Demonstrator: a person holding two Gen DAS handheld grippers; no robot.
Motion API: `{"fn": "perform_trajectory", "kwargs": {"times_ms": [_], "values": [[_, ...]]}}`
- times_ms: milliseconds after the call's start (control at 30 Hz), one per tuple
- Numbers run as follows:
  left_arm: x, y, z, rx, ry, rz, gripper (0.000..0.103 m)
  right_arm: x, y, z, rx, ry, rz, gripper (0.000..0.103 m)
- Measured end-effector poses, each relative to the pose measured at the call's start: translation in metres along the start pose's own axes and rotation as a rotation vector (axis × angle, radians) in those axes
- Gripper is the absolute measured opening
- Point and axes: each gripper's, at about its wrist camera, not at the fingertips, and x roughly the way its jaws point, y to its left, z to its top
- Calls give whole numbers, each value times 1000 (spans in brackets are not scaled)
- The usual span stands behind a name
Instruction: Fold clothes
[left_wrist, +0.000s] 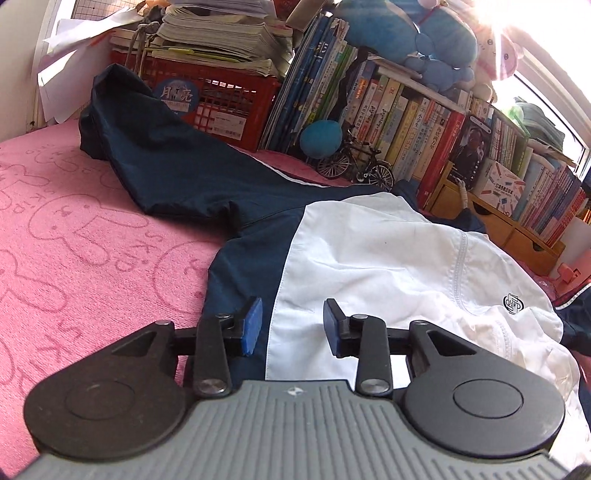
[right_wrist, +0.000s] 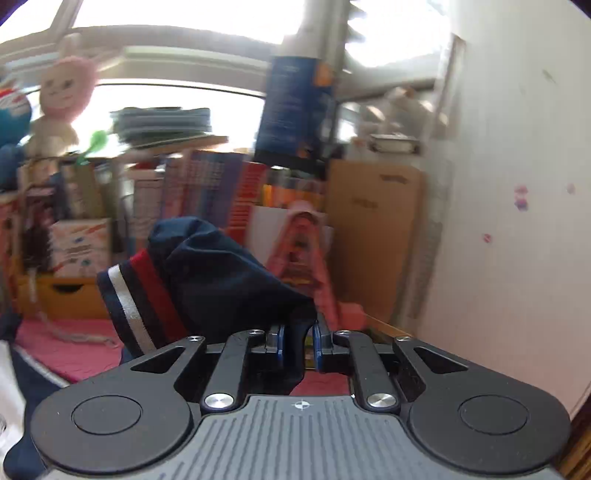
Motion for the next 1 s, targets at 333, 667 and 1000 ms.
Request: {"fn": "perform_trajectory", "kwargs": {"times_ms": [333,667,1000], "values": [[2,-13,-1,78,12,17,51,29,-67,-60,60,226,103,73],[6,-27,-4,165,27,64,58,-4,140,-112,-365,313,699,79],[8,-35,-4,219,43,78,66,60,61,-117,-270,409,365,87]]}}
